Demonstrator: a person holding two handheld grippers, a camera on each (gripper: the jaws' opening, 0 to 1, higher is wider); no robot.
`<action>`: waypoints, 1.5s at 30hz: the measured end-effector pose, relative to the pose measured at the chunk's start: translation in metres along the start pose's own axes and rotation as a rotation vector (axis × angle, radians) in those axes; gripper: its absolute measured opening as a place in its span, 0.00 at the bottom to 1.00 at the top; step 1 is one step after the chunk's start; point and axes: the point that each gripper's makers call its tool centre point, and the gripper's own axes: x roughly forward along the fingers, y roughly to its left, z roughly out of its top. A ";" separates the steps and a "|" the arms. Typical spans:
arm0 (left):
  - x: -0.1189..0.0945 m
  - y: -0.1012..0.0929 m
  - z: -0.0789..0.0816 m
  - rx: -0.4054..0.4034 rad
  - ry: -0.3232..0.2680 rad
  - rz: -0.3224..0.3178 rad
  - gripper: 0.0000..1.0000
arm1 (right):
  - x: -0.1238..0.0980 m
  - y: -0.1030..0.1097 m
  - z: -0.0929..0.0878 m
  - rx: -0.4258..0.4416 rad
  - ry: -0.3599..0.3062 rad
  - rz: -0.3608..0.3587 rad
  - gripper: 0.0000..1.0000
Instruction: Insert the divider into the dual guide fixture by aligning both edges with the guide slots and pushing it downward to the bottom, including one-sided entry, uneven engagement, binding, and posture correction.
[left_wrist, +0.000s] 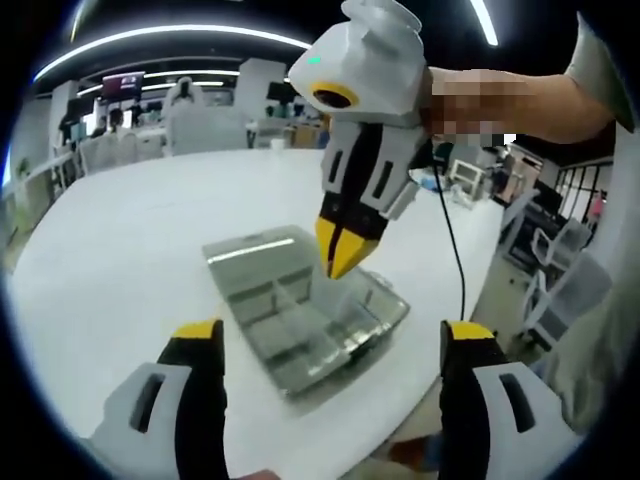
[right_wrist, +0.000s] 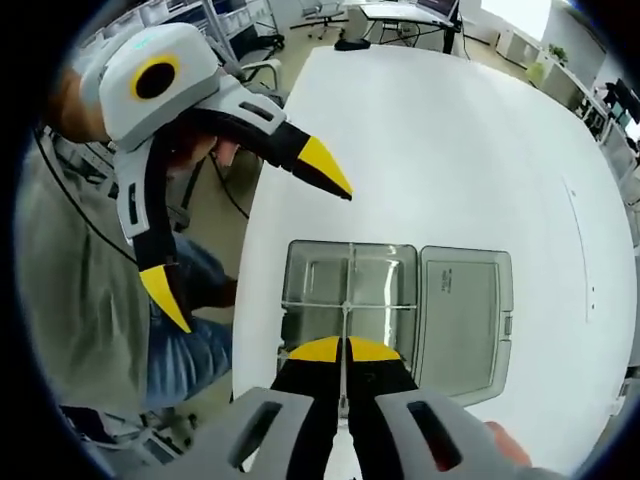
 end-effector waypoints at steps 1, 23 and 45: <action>0.000 0.000 0.000 0.000 0.001 -0.001 0.87 | 0.000 0.000 0.001 0.006 -0.003 0.005 0.00; 0.000 0.002 0.000 0.002 0.004 -0.002 0.86 | 0.005 0.001 0.003 0.005 0.018 0.006 0.00; -0.002 0.003 -0.002 -0.002 0.004 -0.002 0.86 | 0.007 0.004 0.004 0.033 -0.043 -0.008 0.00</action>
